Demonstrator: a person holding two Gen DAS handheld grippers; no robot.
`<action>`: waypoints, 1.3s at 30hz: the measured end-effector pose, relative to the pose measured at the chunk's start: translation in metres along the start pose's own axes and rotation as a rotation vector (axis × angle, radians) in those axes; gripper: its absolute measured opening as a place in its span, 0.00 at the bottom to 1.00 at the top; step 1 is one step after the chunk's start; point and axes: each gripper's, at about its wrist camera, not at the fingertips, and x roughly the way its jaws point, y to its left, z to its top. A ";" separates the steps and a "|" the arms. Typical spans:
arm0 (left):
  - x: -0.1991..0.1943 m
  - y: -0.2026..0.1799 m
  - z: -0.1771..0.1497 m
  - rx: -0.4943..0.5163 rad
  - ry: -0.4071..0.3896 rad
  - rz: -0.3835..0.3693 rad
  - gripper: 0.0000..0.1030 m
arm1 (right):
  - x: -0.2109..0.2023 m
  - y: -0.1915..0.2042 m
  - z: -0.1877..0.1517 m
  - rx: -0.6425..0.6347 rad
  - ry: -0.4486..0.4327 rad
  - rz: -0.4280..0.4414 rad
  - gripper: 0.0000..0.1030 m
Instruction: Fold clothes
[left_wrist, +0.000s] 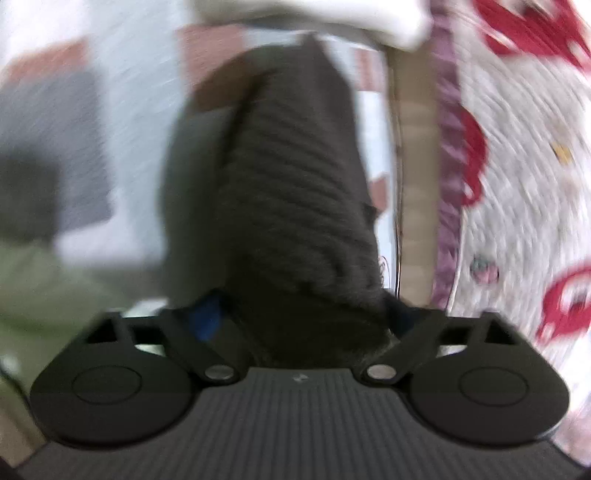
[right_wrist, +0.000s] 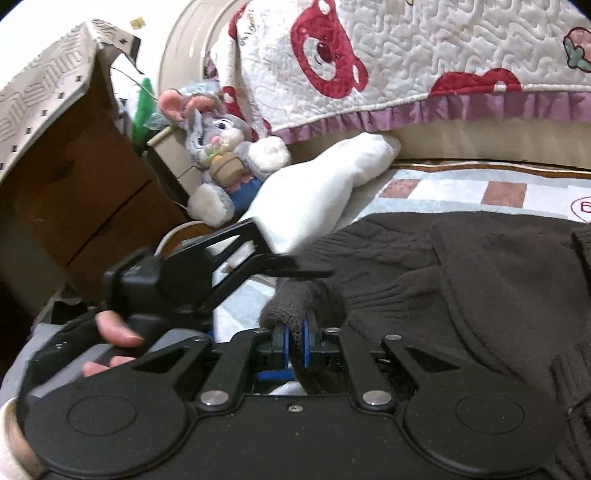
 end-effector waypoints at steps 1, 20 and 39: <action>0.000 -0.009 -0.002 0.069 -0.031 0.023 0.34 | -0.002 -0.002 -0.002 -0.001 0.001 0.021 0.09; 0.029 -0.158 -0.066 0.944 -0.003 -0.063 0.13 | -0.159 -0.106 -0.051 -0.121 0.165 -0.636 0.31; 0.162 -0.124 -0.181 0.956 0.597 -0.106 0.31 | -0.150 -0.121 -0.091 -0.082 0.067 -0.609 0.32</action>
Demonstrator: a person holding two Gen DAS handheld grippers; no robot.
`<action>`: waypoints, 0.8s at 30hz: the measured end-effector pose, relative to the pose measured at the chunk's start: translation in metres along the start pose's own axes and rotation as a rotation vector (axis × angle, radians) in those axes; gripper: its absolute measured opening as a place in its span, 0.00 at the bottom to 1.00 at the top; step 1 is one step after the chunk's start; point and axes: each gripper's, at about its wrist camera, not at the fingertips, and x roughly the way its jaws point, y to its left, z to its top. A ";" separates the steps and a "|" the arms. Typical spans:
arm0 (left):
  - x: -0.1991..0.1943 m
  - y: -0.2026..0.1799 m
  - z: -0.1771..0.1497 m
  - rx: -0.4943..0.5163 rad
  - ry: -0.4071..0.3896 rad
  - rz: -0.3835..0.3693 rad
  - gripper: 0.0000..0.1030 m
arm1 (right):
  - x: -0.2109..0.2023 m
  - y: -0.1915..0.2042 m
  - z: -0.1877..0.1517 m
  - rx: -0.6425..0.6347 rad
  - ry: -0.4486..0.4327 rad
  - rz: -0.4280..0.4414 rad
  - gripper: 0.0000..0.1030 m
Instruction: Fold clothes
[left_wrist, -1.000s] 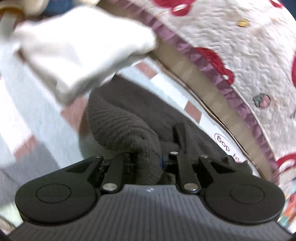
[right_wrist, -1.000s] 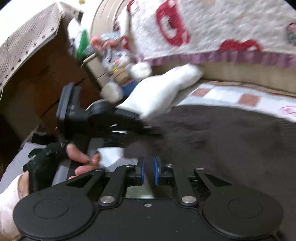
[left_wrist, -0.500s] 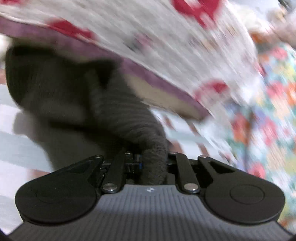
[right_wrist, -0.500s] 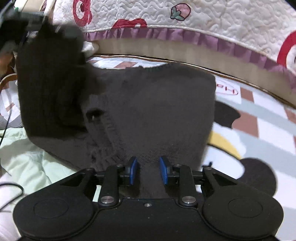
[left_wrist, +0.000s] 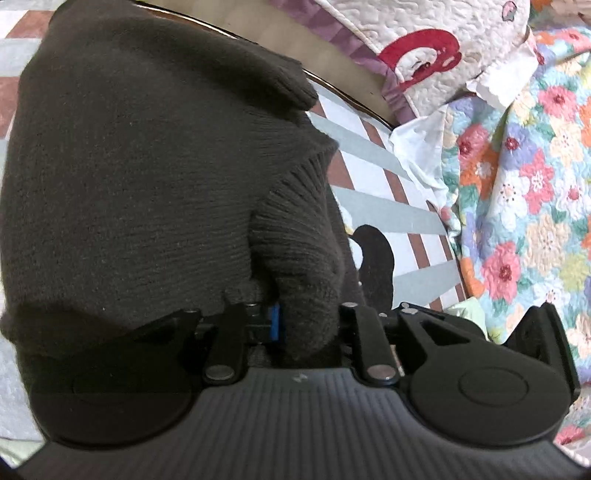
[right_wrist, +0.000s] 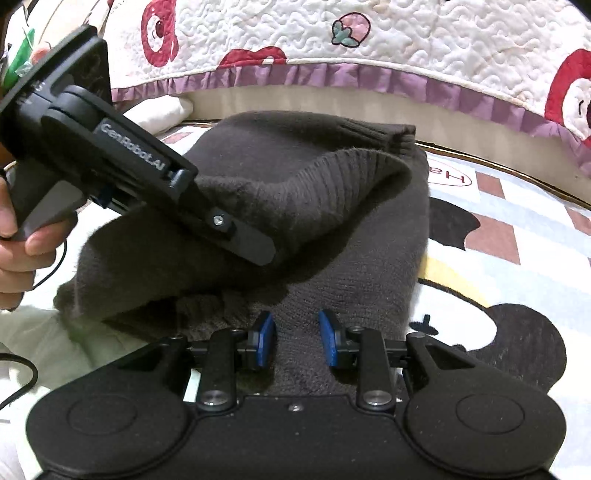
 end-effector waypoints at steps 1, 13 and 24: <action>-0.002 -0.001 0.003 -0.025 0.007 -0.030 0.33 | 0.000 0.001 0.001 -0.002 0.003 -0.004 0.32; -0.069 0.011 0.010 0.019 -0.073 0.121 0.43 | -0.010 0.000 0.008 0.040 0.070 0.000 0.33; -0.032 0.036 -0.010 -0.175 0.069 0.101 0.11 | -0.055 0.022 -0.007 -0.042 0.020 -0.070 0.44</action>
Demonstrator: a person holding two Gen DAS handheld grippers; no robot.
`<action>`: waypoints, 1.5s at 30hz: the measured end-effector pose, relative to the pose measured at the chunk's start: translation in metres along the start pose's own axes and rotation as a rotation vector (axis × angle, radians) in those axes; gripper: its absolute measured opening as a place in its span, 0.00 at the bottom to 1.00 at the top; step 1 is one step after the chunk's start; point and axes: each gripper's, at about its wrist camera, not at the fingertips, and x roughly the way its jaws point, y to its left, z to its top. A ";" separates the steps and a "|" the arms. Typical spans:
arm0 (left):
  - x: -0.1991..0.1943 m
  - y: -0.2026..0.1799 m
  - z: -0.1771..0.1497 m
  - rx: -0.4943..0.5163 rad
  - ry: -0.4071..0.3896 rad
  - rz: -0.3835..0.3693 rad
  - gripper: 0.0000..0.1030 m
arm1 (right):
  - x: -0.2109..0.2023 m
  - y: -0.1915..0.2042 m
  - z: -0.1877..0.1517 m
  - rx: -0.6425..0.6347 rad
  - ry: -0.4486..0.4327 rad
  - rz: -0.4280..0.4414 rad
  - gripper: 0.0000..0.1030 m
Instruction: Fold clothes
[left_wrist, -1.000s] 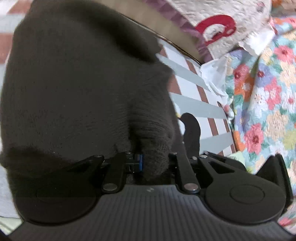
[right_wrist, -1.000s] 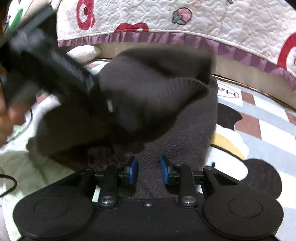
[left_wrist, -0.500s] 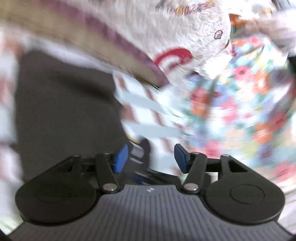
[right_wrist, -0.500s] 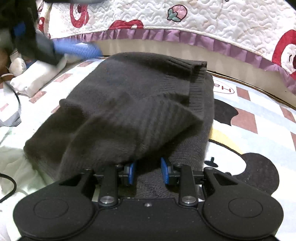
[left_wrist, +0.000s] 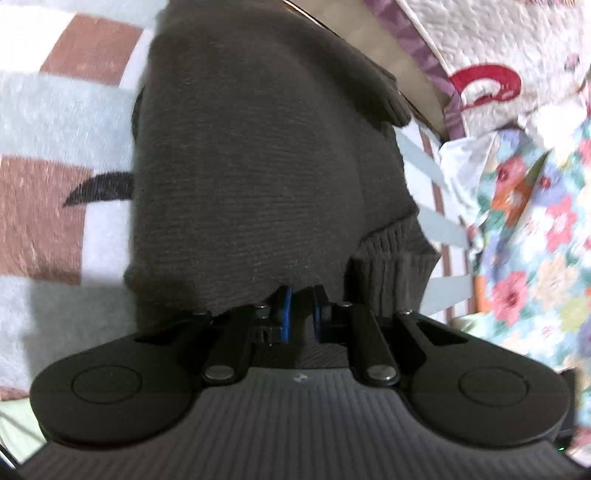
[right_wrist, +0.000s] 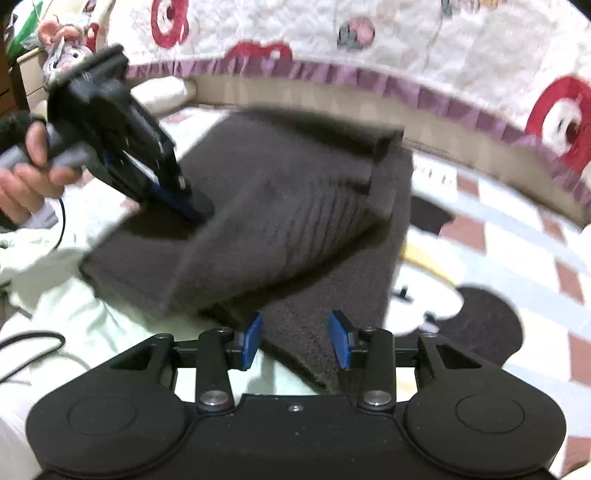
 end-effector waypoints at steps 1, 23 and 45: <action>0.002 -0.001 -0.002 0.001 0.006 0.001 0.11 | -0.008 0.000 0.006 0.015 -0.025 -0.002 0.44; -0.001 0.004 -0.007 -0.038 -0.007 0.033 0.15 | 0.000 -0.029 -0.007 0.507 0.029 -0.006 0.11; -0.064 0.015 0.019 -0.042 -0.372 0.156 0.22 | -0.011 -0.032 -0.012 0.361 -0.065 -0.033 0.11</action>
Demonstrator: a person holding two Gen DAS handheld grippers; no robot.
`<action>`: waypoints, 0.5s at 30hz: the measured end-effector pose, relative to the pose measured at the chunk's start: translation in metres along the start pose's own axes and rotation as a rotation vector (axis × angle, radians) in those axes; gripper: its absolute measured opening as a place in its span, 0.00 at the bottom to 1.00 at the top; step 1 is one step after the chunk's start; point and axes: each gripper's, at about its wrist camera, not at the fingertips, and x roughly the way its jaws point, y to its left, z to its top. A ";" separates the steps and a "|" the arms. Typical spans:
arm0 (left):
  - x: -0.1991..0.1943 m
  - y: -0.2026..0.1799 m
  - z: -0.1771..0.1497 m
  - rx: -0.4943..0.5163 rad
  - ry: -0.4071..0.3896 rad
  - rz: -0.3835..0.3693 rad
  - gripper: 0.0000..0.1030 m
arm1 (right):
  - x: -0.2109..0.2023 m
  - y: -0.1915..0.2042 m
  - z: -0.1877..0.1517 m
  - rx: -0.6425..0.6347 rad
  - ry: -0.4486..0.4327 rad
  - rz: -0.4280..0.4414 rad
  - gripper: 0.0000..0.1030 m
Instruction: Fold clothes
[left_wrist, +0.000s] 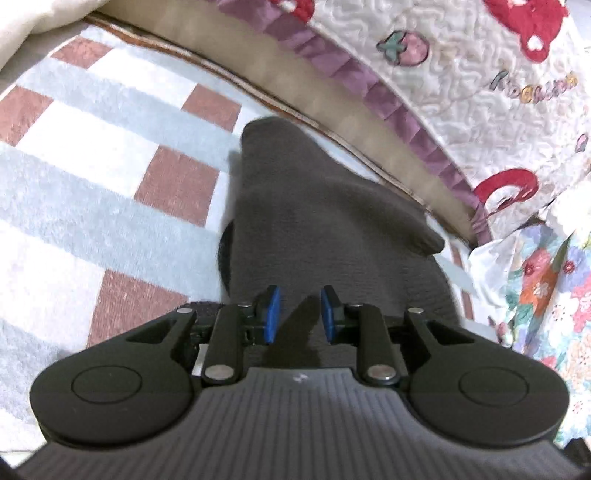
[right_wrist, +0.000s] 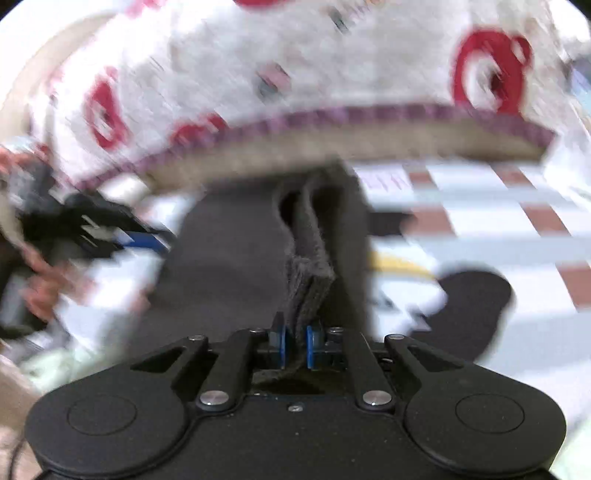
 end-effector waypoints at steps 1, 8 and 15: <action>0.004 -0.001 -0.002 0.017 0.007 0.014 0.24 | 0.008 -0.003 -0.006 0.021 0.042 -0.017 0.11; 0.017 -0.002 -0.003 0.069 0.036 0.036 0.26 | 0.018 -0.006 -0.003 0.057 0.134 -0.066 0.13; 0.020 0.000 0.004 0.099 0.023 0.000 0.35 | 0.017 -0.024 -0.008 0.167 0.143 -0.040 0.14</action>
